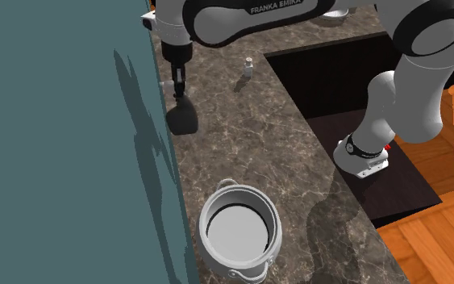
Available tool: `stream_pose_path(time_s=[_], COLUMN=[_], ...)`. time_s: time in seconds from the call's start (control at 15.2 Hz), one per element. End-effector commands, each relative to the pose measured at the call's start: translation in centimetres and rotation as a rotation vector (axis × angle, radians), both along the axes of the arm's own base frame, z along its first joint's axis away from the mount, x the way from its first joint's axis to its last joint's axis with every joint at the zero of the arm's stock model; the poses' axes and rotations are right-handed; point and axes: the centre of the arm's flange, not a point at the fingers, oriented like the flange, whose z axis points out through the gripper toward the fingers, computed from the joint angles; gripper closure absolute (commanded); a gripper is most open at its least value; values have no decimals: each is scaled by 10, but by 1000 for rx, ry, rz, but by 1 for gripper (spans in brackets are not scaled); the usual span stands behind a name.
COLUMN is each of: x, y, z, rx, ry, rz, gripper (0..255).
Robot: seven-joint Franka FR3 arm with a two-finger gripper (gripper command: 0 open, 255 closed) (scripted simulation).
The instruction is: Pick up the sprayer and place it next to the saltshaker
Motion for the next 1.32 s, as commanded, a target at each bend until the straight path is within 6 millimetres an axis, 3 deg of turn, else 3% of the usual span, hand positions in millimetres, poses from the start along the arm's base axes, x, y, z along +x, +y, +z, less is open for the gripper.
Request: stream_pose_path(time_s=[0.0, 0.53, 1.25], x=[-1, -1, -77], y=[1, 1, -123], z=[10, 47, 48], rx=[0, 0, 0], ry=[0, 0, 0], rz=[0, 0, 0], gripper=[255, 255, 255])
